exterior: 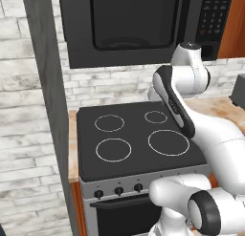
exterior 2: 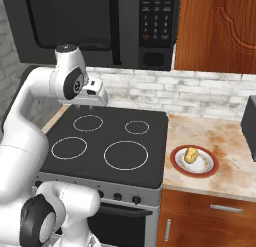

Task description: Pick the potato from the counter and place it in the microwave. Then turn on the microwave.

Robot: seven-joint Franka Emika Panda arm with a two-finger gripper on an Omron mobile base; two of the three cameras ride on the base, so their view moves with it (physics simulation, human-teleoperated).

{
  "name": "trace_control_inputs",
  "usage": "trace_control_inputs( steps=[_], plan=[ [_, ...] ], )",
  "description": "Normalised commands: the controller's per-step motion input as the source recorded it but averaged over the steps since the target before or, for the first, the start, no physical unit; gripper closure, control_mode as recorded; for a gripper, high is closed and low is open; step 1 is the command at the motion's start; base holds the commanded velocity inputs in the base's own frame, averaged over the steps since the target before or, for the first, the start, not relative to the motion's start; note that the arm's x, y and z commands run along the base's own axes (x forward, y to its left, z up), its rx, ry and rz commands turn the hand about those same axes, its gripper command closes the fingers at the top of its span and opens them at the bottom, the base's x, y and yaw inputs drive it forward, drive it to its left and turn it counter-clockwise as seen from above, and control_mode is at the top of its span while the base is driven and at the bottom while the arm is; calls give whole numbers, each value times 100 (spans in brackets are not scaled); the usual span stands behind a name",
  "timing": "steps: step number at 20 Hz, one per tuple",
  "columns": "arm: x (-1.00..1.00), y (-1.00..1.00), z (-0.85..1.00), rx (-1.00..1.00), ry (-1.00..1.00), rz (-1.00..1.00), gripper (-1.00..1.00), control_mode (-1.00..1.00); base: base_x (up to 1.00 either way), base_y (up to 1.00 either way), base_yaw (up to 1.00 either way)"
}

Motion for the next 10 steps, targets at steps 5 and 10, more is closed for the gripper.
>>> trace_control_inputs(
  steps=[5,10],
  plan=[
    [-24,-1,2,0,-13,-1,-100,-100,0,0,0],
    [-26,-8,32,0,-36,-6,-100,-100,0,0,0]
  ],
)
